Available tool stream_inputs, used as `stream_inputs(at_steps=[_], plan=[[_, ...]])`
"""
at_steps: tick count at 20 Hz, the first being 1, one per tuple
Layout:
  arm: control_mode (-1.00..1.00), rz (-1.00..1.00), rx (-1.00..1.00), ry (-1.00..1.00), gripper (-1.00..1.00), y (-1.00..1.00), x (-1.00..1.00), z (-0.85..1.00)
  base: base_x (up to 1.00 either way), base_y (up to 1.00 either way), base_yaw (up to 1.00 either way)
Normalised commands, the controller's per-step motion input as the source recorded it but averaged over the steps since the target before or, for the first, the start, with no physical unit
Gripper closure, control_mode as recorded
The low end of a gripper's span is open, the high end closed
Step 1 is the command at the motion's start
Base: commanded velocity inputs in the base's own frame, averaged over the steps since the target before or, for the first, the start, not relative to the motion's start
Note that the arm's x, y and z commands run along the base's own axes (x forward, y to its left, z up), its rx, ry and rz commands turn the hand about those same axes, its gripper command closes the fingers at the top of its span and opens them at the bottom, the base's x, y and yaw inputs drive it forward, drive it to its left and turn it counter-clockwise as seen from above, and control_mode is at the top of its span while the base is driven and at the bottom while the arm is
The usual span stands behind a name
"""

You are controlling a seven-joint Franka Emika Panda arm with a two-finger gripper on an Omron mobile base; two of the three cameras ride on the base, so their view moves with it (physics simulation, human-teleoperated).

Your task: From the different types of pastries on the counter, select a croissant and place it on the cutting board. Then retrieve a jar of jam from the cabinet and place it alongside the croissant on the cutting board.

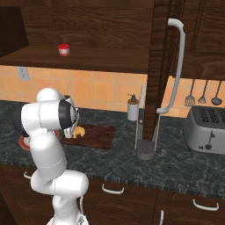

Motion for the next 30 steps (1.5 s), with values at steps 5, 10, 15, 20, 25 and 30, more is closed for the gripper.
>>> stream_inputs(at_steps=[5,10,15,20,25,30], plan=[[-1.00,0.00,0.00,-0.01,-1.00,-0.19,-0.03,0.00,0.00,0.00,0.00],[-1.00,0.00,0.00,-0.05,-1.00,-0.14,-0.16,0.00,0.00,0.00,0.00],[-1.00,0.00,0.00,-0.06,-1.00,-0.03,-0.02,0.08,0.00,0.00,0.00],[-1.00,-0.01,0.01,-0.11,-1.00,-0.10,-0.34,0.60,0.00,0.00,0.00],[-1.00,-0.12,0.12,-0.03,-1.00,-0.44,-0.54,0.35,0.00,0.00,0.00],[-1.00,-0.24,0.05,0.07,-1.00,-0.19,-0.19,0.16,0.00,0.00,0.00]])
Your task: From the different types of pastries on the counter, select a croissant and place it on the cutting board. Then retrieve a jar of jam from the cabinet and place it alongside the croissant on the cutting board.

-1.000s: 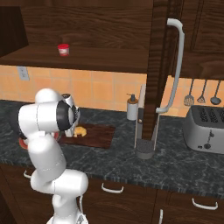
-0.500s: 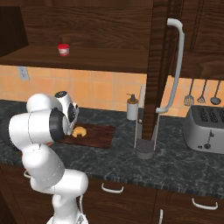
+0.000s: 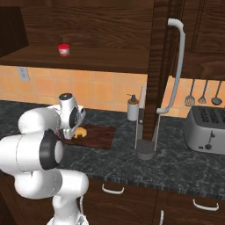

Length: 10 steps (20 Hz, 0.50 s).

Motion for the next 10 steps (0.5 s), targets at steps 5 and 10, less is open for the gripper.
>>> stream_inputs(at_steps=[5,10], plan=[[-1.00,-0.10,0.07,0.00,-1.00,0.00,-0.25,0.64,0.00,0.00,0.00],[-1.00,0.00,0.02,-0.11,-1.00,0.00,-0.44,0.65,0.00,0.00,0.00]])
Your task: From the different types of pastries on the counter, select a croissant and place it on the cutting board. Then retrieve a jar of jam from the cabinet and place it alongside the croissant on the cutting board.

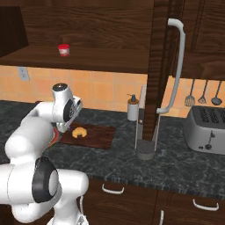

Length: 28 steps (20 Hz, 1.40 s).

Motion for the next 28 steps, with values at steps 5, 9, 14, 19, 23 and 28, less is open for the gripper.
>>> stream_inputs(at_steps=[5,9,14,19,23,28], plan=[[-1.00,-0.05,-0.07,-0.06,-1.00,0.08,-0.76,0.13,0.00,0.00,0.00],[-1.00,-0.17,0.04,-0.56,-1.00,0.00,-0.90,0.25,0.00,0.00,0.00],[-1.00,-0.11,0.35,-0.23,-1.00,-0.20,-0.54,0.57,0.00,0.00,0.00],[-1.00,-0.06,0.15,-0.26,-1.00,-0.15,-0.72,0.34,0.00,0.00,0.00],[-1.00,-0.16,0.09,-0.14,-1.00,0.00,-0.02,0.57,0.00,0.00,0.00],[-1.00,-0.15,0.03,-0.11,-1.00,0.00,0.12,0.75,0.00,0.00,0.00]])
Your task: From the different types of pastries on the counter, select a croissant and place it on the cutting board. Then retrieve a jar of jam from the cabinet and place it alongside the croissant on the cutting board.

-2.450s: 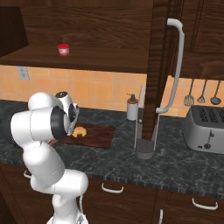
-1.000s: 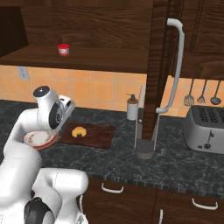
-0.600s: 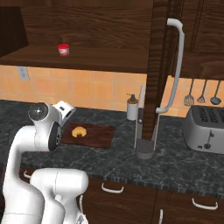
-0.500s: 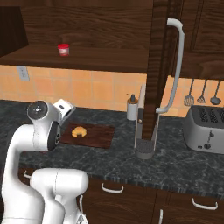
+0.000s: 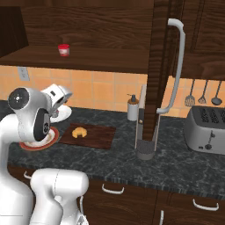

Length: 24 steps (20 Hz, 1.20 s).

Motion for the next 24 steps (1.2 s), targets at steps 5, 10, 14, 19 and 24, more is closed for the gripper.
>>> stream_inputs(at_steps=[5,10,14,19,24], plan=[[-1.00,-0.02,0.30,0.00,-1.00,-0.11,-0.06,0.81,0.00,0.00,0.00],[-1.00,-0.18,0.21,-0.03,-1.00,-0.07,-0.32,0.57,0.00,0.00,0.00],[-1.00,-0.28,0.03,-0.20,-1.00,0.00,-0.40,0.58,0.00,0.00,0.00],[-1.00,-0.20,0.10,-0.06,-1.00,0.00,0.01,0.52,0.00,0.00,0.00],[-1.00,-0.11,0.16,0.00,-1.00,0.00,0.01,0.64,0.00,0.00,0.00]])
